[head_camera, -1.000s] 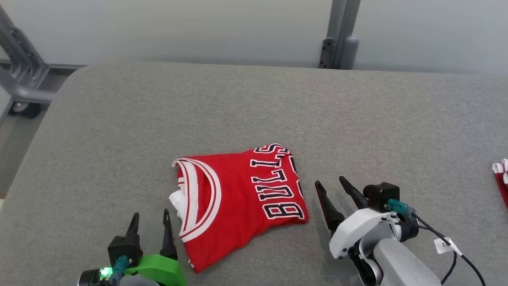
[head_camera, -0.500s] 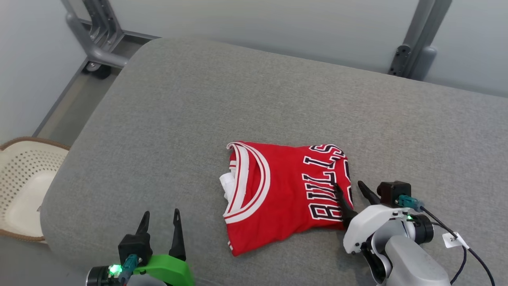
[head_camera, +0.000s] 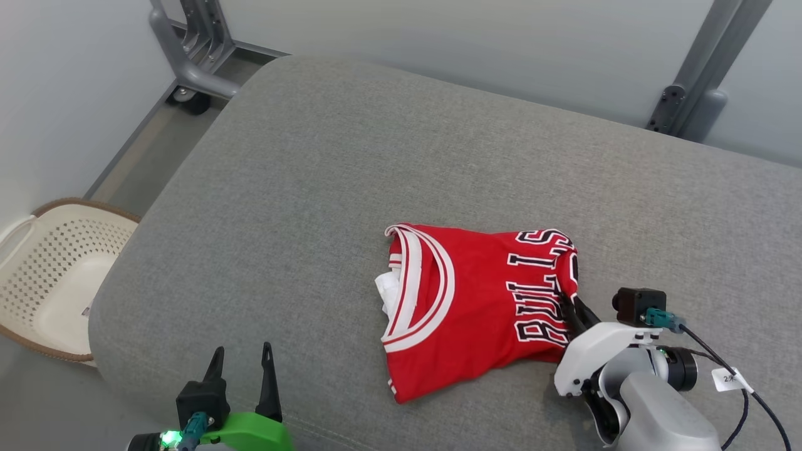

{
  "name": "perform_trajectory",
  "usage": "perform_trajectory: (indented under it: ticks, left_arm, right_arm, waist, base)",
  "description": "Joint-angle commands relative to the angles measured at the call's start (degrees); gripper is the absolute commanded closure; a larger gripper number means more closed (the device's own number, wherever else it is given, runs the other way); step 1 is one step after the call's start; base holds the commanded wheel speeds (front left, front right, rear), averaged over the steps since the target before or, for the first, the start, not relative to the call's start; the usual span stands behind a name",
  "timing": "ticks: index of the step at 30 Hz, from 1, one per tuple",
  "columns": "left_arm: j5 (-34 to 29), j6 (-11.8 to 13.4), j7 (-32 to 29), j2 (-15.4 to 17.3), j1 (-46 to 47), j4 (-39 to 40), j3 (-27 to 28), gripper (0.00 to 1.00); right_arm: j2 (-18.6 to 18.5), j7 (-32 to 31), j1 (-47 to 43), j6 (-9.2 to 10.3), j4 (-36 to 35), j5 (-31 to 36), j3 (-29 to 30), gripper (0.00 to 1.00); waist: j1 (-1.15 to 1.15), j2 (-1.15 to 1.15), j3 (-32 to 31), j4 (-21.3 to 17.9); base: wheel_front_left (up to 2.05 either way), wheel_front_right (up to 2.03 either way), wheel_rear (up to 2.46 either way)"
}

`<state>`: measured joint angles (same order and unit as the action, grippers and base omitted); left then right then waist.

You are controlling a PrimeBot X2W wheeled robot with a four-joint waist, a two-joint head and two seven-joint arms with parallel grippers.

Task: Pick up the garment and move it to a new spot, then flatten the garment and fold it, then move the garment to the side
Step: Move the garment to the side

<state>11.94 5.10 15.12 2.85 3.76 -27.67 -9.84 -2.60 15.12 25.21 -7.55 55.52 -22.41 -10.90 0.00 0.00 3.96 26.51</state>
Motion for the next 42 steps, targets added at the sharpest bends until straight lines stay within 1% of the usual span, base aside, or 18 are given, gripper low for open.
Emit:
perform_trajectory:
  ticks: [1,5,10,14,20,28,31,34,36,42]
  left_arm:
    - [-0.33,-0.23,-0.01,0.13,-0.32,0.08,0.14,0.0]
    - [-0.39,-0.39,-0.01,0.13,0.02,0.37,0.43,0.0]
    - [0.24,-0.27,-0.01,0.13,1.15,0.74,0.12,0.0]
    - [0.96,0.03,-0.01,0.14,2.07,1.0,-0.35,0.0]
    - [1.46,0.05,-0.01,0.15,3.16,0.97,-0.65,0.0]
    - [0.68,0.02,-0.01,0.17,4.88,1.1,-0.28,0.0]
    - [0.38,-0.37,-0.01,0.18,5.41,1.02,-0.18,0.0]
    - [0.03,-0.59,-0.01,0.2,6.15,0.86,-0.39,0.0]
    - [-0.16,-1.12,-0.01,0.2,6.97,0.69,-0.98,0.0]
    - [-0.42,-1.69,-0.01,0.25,8.86,-0.38,-1.93,0.0]
  right_arm:
    - [-0.56,-0.01,-0.73,0.13,-0.68,0.64,0.5,1.0]
    - [-0.54,-0.01,-1.39,0.13,-2.49,1.01,0.64,1.0]
    - [-0.53,-0.01,-1.47,0.13,-4.01,1.31,0.41,1.0]
    - [-0.49,-0.01,-1.48,0.13,-4.9,1.34,0.01,1.0]
    - [-0.44,-0.01,-1.1,0.12,-5.71,0.94,-0.48,1.0]
    - [-0.38,0.04,-0.03,0.12,-7.27,-1.13,-2.73,1.0]
    - [-0.38,0.05,0.08,0.12,-8.0,-1.94,-3.7,1.0]
    - [-0.34,0.05,0.1,0.12,-8.73,-2.71,-4.12,1.0]
    - [-0.38,0.05,-0.03,0.12,-9.32,-2.73,-3.54,1.0]
    - [-0.31,0.05,-1.02,0.12,-11.24,-2.26,-2.23,1.0]
  waist:
    - [0.0,0.0,-0.6,-3.37]
    - [0.0,0.0,-1.07,-9.3]
    - [0.0,0.0,-0.91,-18.19]
    - [0.0,0.0,-0.56,-26.09]
    - [0.0,0.0,-0.1,-36.47]
    - [0.0,0.0,1.76,-48.92]
    - [0.0,0.0,2.61,-52.58]
    - [0.0,0.0,3.42,-55.38]
    - [0.0,0.0,4.11,-55.99]
    - [0.0,0.0,5.31,-56.46]
  base:
    - [0.0,0.0,0.0]
    - [0.0,0.0,0.0]
    - [0.0,0.0,0.0]
    - [0.0,0.0,0.0]
    - [0.0,0.0,0.0]
    - [0.0,0.0,0.0]
    - [0.0,0.0,0.0]
    - [0.0,0.0,0.0]
    - [0.0,0.0,0.0]
    - [0.0,0.0,0.0]
